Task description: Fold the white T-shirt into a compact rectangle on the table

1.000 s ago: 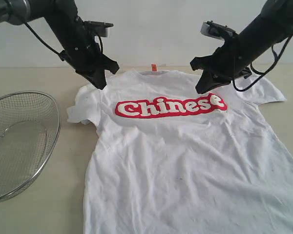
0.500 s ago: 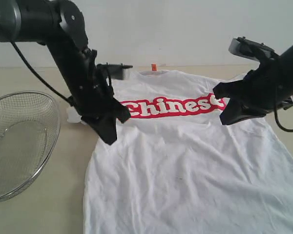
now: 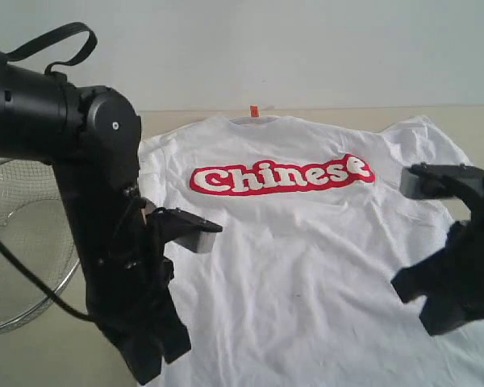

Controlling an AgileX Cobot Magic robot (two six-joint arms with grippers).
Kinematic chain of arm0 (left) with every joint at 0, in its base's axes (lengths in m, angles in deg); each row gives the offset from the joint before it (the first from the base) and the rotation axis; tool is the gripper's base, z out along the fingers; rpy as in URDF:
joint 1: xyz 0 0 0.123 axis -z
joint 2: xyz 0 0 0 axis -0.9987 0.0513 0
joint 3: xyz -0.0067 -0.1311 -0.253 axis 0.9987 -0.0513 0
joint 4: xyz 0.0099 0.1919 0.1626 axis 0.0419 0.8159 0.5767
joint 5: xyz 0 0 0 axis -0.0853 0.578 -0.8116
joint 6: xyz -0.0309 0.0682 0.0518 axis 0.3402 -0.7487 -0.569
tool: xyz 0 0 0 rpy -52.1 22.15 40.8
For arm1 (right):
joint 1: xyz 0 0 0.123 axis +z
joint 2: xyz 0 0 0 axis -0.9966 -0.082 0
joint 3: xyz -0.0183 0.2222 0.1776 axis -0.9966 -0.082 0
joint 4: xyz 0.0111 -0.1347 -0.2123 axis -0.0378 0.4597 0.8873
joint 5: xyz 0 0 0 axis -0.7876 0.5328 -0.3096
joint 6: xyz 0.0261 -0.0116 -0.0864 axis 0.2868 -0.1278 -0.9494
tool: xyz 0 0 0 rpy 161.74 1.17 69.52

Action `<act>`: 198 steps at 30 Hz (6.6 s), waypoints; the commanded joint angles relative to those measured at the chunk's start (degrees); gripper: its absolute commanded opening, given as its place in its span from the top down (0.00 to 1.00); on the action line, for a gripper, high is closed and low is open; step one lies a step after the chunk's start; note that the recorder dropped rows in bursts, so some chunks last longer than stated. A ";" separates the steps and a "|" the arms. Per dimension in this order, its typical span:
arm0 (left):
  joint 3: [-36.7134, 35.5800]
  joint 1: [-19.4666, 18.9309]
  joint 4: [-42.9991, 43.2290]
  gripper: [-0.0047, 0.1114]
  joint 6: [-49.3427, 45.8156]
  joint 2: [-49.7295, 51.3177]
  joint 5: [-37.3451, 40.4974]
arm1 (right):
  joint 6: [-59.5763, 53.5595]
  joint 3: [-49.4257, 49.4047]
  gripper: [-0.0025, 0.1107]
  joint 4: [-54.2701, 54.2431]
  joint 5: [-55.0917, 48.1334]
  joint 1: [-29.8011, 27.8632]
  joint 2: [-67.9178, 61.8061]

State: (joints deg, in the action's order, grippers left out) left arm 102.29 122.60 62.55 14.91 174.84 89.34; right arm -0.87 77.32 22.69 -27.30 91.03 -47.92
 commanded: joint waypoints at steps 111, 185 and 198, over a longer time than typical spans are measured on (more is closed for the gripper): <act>-16.58 2.14 -9.83 0.92 0.27 -16.09 -37.05 | 8.32 74.22 0.98 -4.17 16.15 -6.20 -59.15; -16.58 2.14 -10.17 0.92 -1.93 -16.09 -37.07 | 1.33 79.68 0.98 -3.57 -2.64 -25.14 -59.89; -16.58 2.14 -9.99 0.92 -1.93 -16.09 -36.81 | -2.54 79.68 0.98 -7.39 -7.05 -25.14 -57.33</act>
State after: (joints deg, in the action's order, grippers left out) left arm 85.38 124.82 52.82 13.34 159.25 51.93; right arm -1.78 157.06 16.07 -33.27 65.88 -107.06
